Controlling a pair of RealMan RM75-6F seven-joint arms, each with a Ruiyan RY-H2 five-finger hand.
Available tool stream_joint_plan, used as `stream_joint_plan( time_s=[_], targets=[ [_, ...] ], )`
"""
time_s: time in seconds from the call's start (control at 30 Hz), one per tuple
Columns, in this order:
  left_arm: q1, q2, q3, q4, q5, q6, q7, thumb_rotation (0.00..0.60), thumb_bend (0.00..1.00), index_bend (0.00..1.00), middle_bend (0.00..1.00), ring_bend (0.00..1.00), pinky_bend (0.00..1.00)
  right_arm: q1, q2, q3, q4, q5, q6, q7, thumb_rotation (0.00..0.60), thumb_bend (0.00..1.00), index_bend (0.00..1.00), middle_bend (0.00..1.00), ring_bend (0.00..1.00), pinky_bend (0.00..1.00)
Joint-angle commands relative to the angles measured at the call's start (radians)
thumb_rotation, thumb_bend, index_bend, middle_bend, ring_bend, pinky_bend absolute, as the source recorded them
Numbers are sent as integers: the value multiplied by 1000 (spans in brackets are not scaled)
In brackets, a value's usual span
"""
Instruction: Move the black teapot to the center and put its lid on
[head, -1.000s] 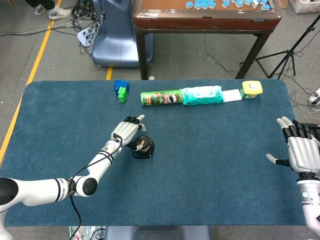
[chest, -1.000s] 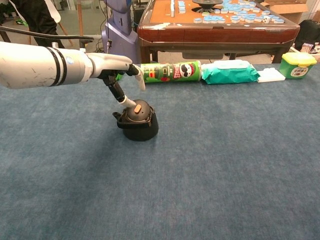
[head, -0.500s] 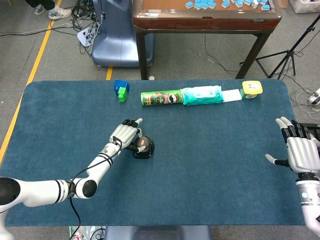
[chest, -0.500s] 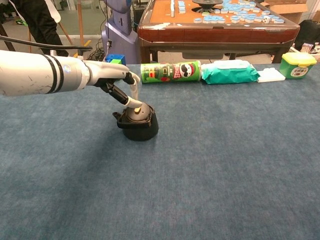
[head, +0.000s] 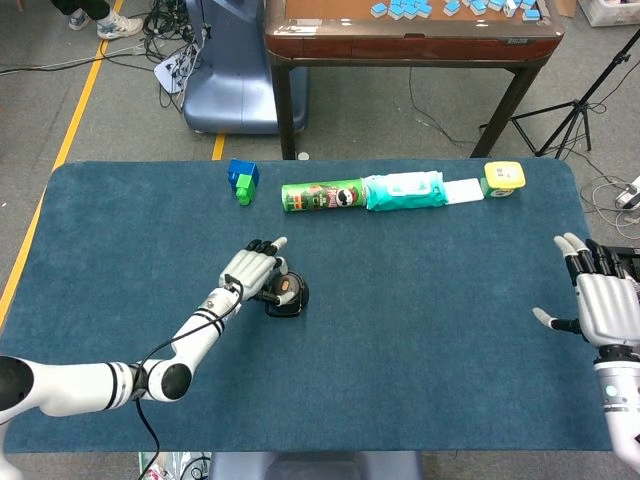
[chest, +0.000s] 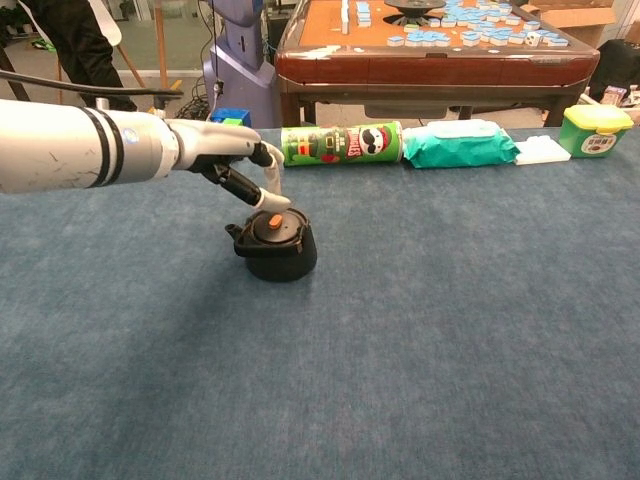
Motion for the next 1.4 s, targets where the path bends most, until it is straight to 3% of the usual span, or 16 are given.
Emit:
stream_joint_plan(
  time_s=[0.03,0.17,0.23,0.43,0.8,1.1,1.4],
  targets=[
    [33,38,-10,-38,35,28,-35,252,255,232,0,0,0,1,6,0,-2,-4,-4,4,600,94,88,102,0,0],
    [63,67,-11,-69,67,52,-61,233,255,151,0,0,0,1,11,1,-1,-12,-5,13,600,96,88,102,0,0],
    [121,122,-2,-126,118,120,-97,226,255,131,0,0,0,0,24,-12,8,-47,-32,52,600,98,88,102,0,0],
    [271,230,39,-222,250,267,-176,233,254,120,0,0,0,-5,44,-46,65,-156,-75,156,600,104,88,99,0,0],
    [552,337,141,-275,477,515,-318,272,255,117,0,0,0,-23,-5,-80,131,-262,-38,171,600,105,88,99,0,0],
    [783,331,235,-263,698,755,-357,254,255,119,0,0,0,-44,-27,-98,156,-311,-2,181,600,105,88,103,0,0],
    [912,307,282,-252,826,844,-307,248,255,124,0,0,0,-67,-36,-111,156,-328,26,162,600,105,87,105,0,0]
  ],
)
